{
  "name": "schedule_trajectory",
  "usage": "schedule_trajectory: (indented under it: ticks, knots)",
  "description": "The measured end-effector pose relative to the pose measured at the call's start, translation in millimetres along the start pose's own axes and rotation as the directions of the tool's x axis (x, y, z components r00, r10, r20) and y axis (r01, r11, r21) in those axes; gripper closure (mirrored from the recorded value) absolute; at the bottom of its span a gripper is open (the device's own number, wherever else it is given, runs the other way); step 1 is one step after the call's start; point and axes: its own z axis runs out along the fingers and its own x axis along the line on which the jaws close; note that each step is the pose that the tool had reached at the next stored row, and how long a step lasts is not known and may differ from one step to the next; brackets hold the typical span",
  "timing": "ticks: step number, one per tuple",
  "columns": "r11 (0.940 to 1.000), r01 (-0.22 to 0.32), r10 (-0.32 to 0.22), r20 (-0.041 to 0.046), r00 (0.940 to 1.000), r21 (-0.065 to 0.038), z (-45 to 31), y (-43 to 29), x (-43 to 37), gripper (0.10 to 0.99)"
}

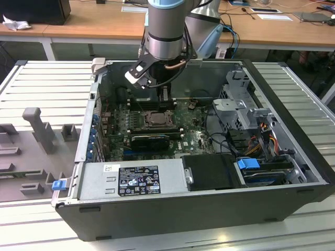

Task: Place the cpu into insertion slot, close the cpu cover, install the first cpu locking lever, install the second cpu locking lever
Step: 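Close the cpu cover, then install the first cpu locking lever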

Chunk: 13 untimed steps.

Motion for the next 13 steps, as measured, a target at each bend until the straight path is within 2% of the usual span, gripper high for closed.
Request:
schedule_trajectory:
  ticks: [10, 13]
  knots:
    - [1.0, 0.004, -0.004, -0.0002, 1.0, 0.0, 0.8, -11.0, 0.0, 0.98]
    - [1.0, 0.004, -0.004, -0.0003, 1.0, 0.0, -8.6, -10.8, 0.1, 0.98]
